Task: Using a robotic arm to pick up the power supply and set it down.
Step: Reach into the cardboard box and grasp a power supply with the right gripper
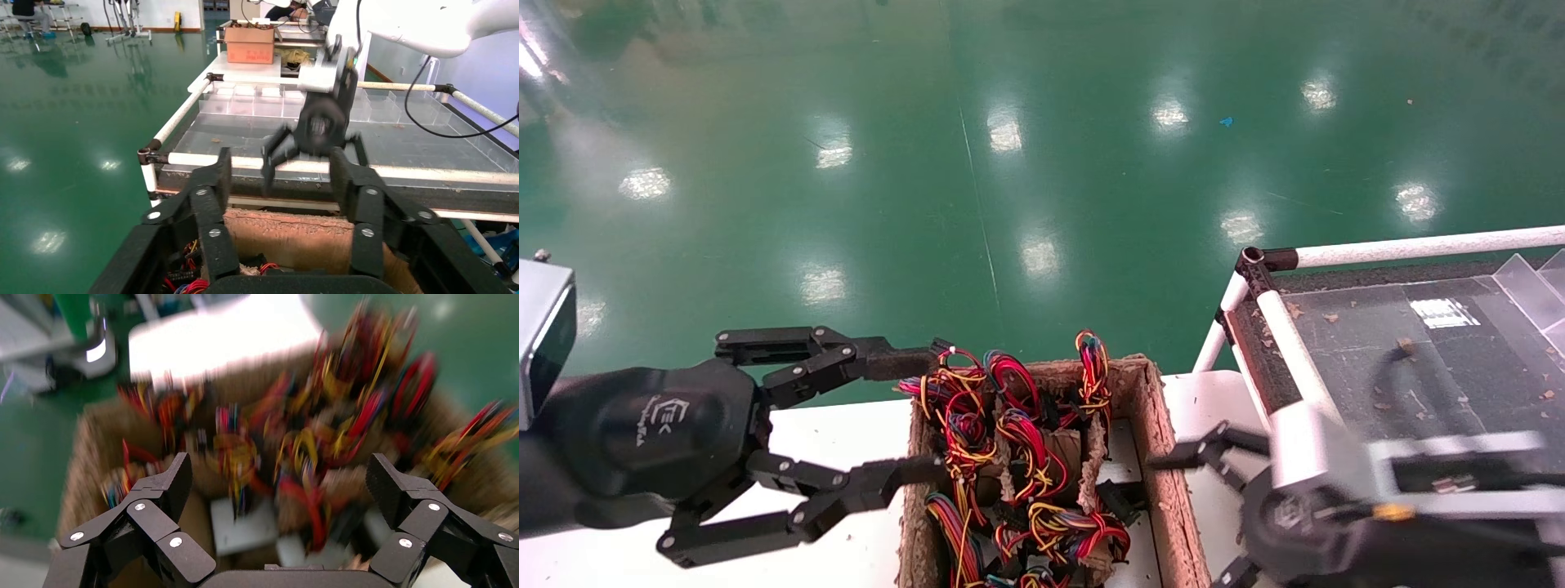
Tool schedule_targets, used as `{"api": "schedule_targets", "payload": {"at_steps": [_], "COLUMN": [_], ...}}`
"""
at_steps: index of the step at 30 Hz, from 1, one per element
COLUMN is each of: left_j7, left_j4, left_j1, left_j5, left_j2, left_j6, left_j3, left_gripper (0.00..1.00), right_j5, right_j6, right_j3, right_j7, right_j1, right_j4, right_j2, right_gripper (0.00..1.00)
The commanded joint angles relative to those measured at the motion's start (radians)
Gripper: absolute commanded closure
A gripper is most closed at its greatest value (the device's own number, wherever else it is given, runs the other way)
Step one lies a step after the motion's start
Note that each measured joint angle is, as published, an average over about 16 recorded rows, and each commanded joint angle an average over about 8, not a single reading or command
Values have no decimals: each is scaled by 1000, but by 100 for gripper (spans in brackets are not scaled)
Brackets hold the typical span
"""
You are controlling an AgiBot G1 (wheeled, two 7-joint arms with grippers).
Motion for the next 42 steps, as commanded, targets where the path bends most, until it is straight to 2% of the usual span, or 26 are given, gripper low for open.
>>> {"api": "schedule_targets", "payload": {"at_steps": [1,8,9,23,42], "left_j7": [0,0,0,0,0], "left_j4": [0,0,0,0,0], "left_j1": [0,0,0,0,0], "left_j5": [0,0,0,0,0], "left_j2": [0,0,0,0,0], "left_j6": [0,0,0,0,0], "left_j3": [0,0,0,0,0], "left_gripper": [0,0,0,0,0], "right_j5": [-71,-213,-226,-326,-352], "right_j6": [4,31,32,73,117], "right_j3": [-36,-102,-110,-163,-168], "right_j7": [26,63,66,104,98], "right_j1": [22,68,72,86,70], "right_j4": [0,-1,-2,-41,-99], "right_j2": [-20,-95,-103,-191,-214], "right_gripper": [7,95,100,100,100]}}
